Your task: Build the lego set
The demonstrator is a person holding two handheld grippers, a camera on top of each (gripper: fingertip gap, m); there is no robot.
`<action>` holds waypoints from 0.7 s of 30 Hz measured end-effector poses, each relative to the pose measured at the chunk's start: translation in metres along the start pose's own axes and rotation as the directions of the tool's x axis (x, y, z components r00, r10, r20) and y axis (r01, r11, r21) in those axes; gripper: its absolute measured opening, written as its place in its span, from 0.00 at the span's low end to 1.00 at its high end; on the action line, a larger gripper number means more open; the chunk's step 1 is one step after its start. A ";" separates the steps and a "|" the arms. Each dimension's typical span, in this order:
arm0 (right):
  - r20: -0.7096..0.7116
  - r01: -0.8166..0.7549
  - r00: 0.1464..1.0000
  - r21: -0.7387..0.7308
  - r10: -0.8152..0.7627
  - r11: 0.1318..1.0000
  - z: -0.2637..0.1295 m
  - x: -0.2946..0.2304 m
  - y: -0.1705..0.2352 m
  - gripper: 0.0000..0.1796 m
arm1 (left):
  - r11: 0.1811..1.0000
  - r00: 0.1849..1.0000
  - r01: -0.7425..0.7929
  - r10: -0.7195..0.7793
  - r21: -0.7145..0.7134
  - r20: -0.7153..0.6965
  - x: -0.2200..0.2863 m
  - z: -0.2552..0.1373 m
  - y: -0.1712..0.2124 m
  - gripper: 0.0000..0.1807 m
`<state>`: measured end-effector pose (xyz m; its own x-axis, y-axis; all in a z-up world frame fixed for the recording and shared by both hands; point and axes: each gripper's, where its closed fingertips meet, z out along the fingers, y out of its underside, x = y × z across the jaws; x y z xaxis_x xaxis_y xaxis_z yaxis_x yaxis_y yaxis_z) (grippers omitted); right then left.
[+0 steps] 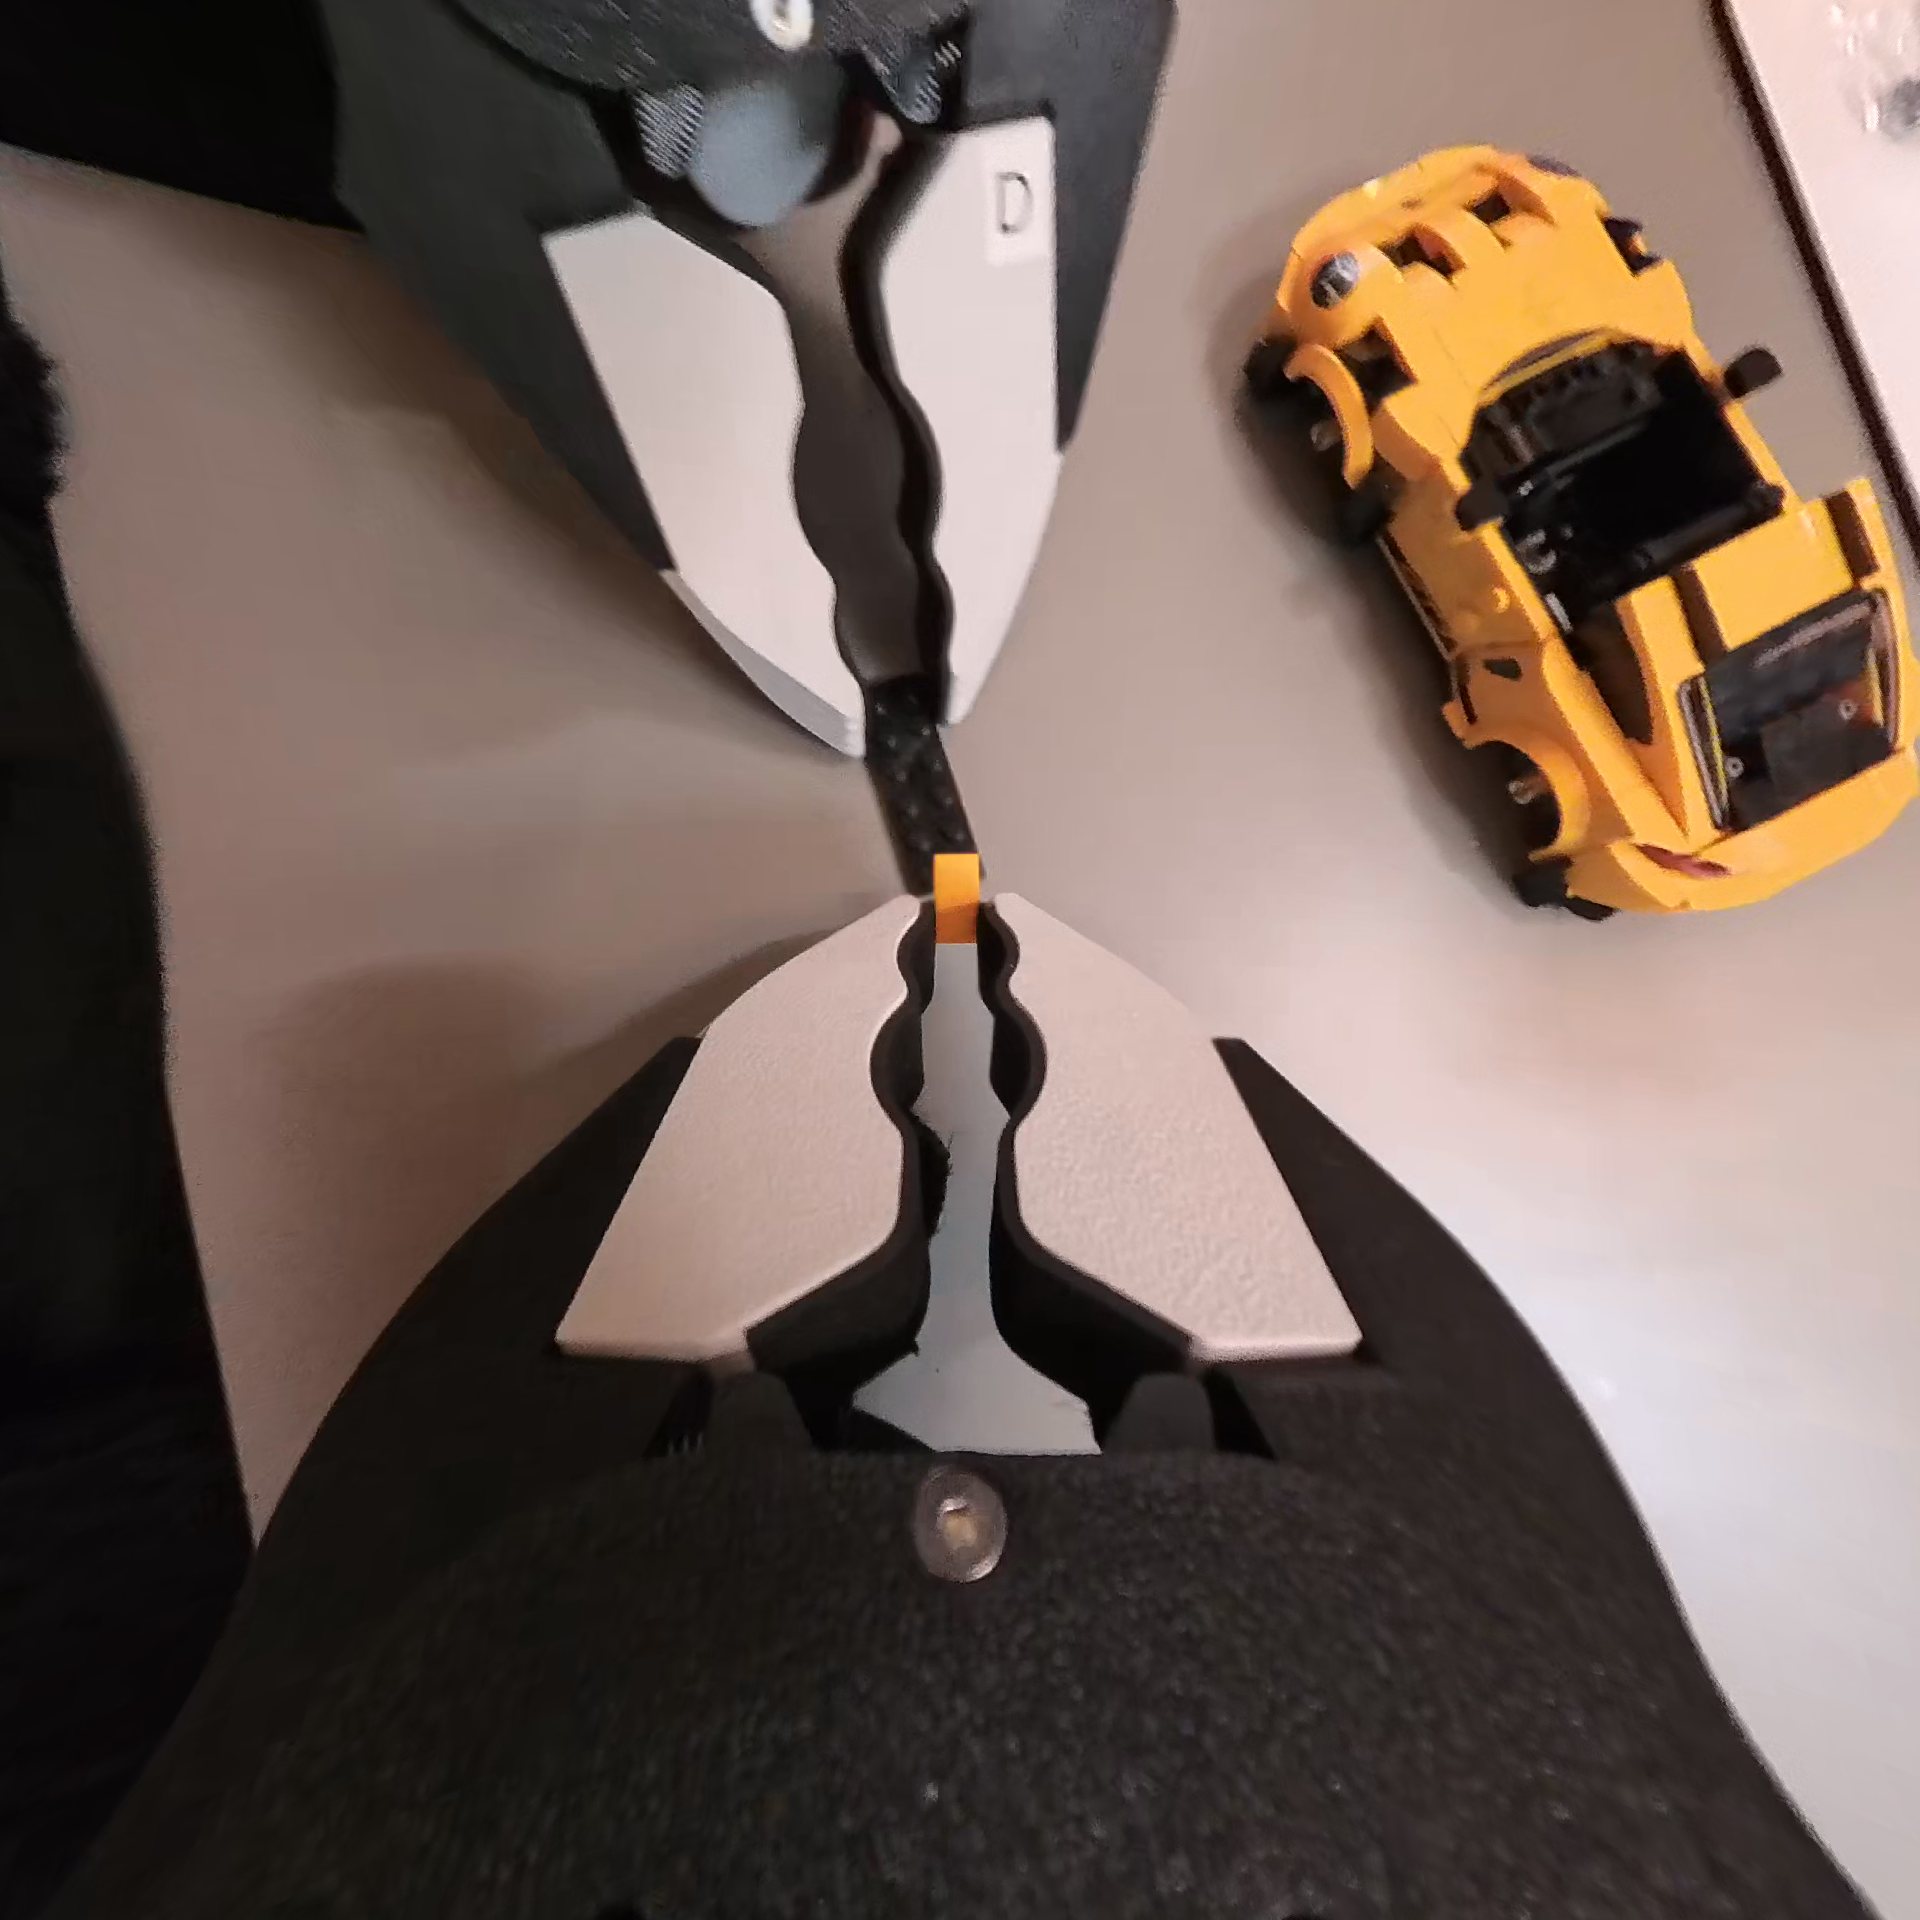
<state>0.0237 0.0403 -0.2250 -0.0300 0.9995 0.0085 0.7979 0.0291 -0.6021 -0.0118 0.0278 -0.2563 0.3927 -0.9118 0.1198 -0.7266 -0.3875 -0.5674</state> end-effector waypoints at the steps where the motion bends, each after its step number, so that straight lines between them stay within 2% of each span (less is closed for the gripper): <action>1: 0.005 0.013 1.000 0.003 -0.013 1.000 0.000 -0.002 -0.001 0.04 | 1.000 1.000 -0.009 0.009 0.003 0.000 0.000 0.001 -0.001 0.09; 4: 0.012 0.041 0.999 -0.006 -0.041 0.999 0.002 -0.004 -0.002 0.04 | 0.997 0.998 -0.070 0.070 0.013 -0.004 0.002 0.002 -0.001 0.09; 10: 0.024 0.076 0.997 -0.027 -0.076 0.997 0.009 -0.007 -0.008 0.04 | 0.996 0.996 -0.090 0.091 0.019 -0.025 0.006 0.001 0.000 0.09; 14: 0.040 0.093 0.995 -0.047 -0.091 0.995 0.013 -0.009 -0.010 0.04 | 0.995 0.994 -0.100 0.100 0.015 -0.050 0.010 0.000 0.003 0.13; 21: 0.062 0.120 0.991 -0.085 -0.115 0.989 0.021 -0.014 -0.008 0.04 | 0.993 0.992 -0.115 0.116 0.020 -0.058 0.010 -0.003 0.006 0.10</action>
<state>0.0048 0.0259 -0.2368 -0.1585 0.9869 0.0285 0.8370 0.1496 -0.5263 -0.0138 0.0162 -0.2557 0.2724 -0.9569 0.1005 -0.7556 -0.2774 -0.5933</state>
